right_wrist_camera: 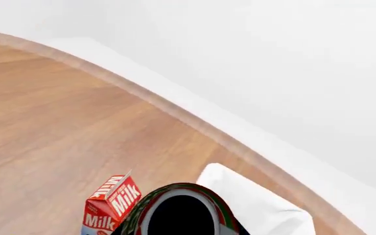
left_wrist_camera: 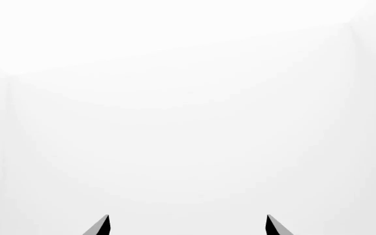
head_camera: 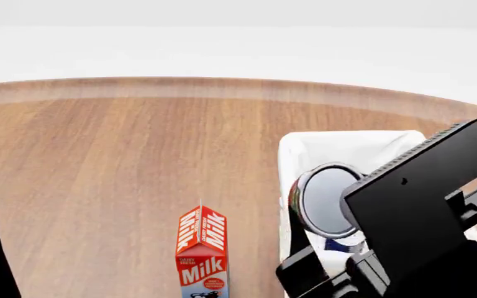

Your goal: Pick up the alphabet soup and the tomato sauce, and put them in the basket.

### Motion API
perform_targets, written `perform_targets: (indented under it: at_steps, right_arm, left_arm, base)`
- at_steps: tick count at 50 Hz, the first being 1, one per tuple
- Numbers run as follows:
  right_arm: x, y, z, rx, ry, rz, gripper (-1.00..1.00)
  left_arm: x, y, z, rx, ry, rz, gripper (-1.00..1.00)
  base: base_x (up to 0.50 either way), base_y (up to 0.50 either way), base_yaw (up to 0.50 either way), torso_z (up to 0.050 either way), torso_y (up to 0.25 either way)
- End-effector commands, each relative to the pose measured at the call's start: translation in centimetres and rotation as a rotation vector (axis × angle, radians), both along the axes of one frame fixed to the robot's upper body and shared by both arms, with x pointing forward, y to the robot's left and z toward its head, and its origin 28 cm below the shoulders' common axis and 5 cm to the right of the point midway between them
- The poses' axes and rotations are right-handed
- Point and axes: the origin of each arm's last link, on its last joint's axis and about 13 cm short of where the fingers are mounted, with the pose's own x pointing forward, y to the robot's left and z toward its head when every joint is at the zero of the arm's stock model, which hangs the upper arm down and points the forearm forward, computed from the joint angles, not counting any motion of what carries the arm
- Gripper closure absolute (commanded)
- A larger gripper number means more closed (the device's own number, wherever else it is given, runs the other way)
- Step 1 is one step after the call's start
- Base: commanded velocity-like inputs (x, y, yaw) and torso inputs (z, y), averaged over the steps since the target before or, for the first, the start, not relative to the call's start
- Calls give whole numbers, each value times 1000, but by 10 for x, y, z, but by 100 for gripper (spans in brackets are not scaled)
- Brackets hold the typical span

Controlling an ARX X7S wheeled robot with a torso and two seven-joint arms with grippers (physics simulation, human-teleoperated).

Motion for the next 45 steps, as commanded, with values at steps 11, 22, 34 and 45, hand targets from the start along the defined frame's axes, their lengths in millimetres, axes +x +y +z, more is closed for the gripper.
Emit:
perform_targets:
  at_steps: [11,22,34,45]
  right_arm:
    - [69,-5,38,71,-139,-130,100]
    - [114,9,32,106,-122,-173,100]
    - [161,9,16,115,-69,-313,100]
    - [185,6,-9,200,-10,-414,100]
  left_arm:
    - [0,0,0,1,0,-1,-100]
    - [0,-1,0,7,2,-3,-100]
    - [1,0,0,1,2,-4,-100]
    - [2,-1,-1,-2,5,-9,-100]
  base:
    - [0,0,0,0,0]
    - [0,0,0,0,0]
    - [0,0,0,0,0]
    - [0,0,0,0,1]
